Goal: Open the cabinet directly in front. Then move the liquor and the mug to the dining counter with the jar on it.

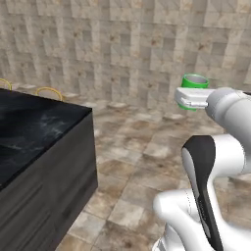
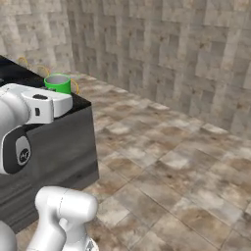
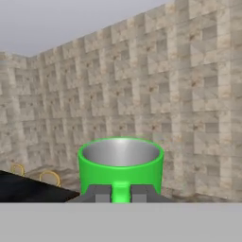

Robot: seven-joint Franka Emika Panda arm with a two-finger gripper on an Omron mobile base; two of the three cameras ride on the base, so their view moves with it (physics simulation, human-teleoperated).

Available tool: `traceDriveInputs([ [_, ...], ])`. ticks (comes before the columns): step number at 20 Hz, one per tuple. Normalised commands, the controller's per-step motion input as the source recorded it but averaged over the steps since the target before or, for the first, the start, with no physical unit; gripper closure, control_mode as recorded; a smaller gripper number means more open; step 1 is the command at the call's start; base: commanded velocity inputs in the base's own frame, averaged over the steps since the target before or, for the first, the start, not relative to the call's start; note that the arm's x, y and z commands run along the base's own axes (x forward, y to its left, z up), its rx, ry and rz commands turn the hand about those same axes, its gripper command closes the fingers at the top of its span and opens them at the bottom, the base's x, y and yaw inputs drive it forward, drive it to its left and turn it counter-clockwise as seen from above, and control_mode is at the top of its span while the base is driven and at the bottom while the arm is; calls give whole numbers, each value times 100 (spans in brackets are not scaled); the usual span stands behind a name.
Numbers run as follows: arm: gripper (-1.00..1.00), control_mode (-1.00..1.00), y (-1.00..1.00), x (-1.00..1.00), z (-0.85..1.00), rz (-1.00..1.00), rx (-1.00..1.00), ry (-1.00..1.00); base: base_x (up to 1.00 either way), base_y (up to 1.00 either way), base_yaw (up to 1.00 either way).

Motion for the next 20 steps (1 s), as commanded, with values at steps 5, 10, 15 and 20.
traceDriveInputs([
  [5,100,100,0,0,0,0,0,0,34,-31,72],
  [10,100,100,0,0,0,0,0,0,40,-58,61],
  [15,100,100,0,0,0,0,0,0,42,-81,52],
  [20,100,100,0,0,0,0,0,0,58,-100,29],
])
